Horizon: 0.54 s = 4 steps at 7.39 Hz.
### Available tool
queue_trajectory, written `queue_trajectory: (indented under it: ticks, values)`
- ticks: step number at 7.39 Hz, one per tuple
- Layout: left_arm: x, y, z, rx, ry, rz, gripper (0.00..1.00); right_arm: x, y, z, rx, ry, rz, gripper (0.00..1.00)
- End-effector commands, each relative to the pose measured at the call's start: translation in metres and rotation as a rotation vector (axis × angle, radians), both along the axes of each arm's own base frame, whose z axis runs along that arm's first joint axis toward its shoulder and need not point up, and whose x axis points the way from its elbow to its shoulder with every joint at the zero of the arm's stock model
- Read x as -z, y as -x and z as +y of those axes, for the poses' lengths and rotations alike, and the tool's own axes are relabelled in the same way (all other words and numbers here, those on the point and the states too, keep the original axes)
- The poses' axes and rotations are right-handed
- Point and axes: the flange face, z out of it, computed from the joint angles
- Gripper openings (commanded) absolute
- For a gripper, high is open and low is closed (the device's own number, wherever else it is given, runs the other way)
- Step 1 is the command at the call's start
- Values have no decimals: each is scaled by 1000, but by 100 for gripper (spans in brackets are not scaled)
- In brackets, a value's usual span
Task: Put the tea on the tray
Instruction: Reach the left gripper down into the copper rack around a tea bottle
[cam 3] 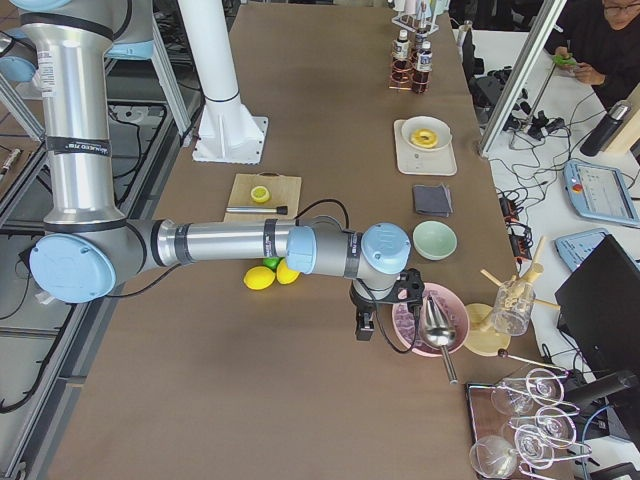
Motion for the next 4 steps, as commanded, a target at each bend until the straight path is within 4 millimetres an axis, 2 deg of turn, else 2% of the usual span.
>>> queue_trajectory:
  ticks: [1, 3, 4]
  values:
    - [7, -38, -6, 12, 12, -12, 93, 2, 0, -2, -1, -3, 0, 100]
    - [5, -47, -26, 11, 12, -28, 92, 3, 0, -2, -2, -4, 0, 100]
    - [5, -60, -32, 4, 10, -39, 92, 3, 0, -2, -2, -4, -1, 100]
